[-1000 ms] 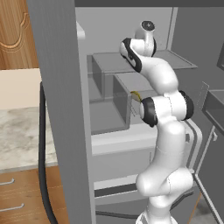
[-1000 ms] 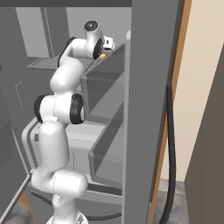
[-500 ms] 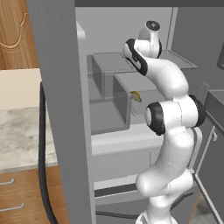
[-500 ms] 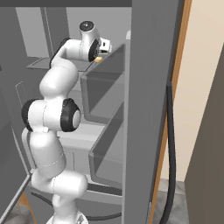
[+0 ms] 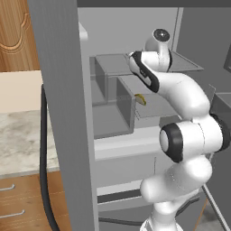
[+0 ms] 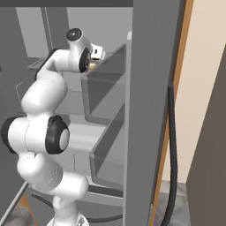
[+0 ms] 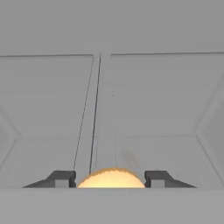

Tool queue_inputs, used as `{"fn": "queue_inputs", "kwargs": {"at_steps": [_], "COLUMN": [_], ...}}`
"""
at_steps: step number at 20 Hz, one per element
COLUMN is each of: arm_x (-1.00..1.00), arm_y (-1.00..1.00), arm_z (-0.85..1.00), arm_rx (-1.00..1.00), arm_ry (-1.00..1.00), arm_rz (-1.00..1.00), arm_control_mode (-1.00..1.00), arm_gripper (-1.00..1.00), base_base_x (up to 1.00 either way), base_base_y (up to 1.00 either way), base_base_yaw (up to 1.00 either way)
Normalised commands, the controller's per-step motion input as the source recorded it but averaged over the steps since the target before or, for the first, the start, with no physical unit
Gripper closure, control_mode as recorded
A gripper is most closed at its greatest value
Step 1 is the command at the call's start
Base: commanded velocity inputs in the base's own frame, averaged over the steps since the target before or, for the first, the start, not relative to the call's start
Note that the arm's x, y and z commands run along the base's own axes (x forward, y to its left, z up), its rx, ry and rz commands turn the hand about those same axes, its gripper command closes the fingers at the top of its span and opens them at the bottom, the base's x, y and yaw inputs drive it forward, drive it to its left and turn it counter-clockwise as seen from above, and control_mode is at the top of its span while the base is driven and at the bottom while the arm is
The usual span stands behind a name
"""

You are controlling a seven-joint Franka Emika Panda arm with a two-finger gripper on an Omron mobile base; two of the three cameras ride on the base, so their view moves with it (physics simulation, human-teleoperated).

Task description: Pick the egg and butter from the fridge and place them by the bowl for mixing.

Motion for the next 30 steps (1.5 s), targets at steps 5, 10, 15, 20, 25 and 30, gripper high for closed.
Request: {"fn": "queue_inputs", "kwargs": {"at_steps": [5,10,15,20,25,30], "arm_x": [-0.73,-0.88,-0.82,-0.65,-0.55,-0.57], "arm_y": [0.19,0.13,0.11,0.08,0.05,0.02], "arm_z": [0.00,-0.10,-0.13,-0.11,-0.08,-0.12], "arm_rx": [0.00,0.00,0.02,0.09,0.09,0.05], "arm_ry": [0.00,-0.10,-0.03,0.03,0.15,0.05], "arm_rz": [-0.03,-0.06,-0.11,-0.04,0.00,-0.01], "arm_control_mode": [-1.00,-1.00,-1.00,-1.00,-1.00,-1.00], "arm_gripper": [1.00,1.00,1.00,1.00,1.00,1.00], "base_base_x": [0.00,0.00,0.00,0.00,0.00,0.00], "base_base_y": [0.00,0.00,0.00,0.00,0.00,0.00], "base_base_yaw": [0.00,0.00,0.00,0.00,0.00,0.00]}}
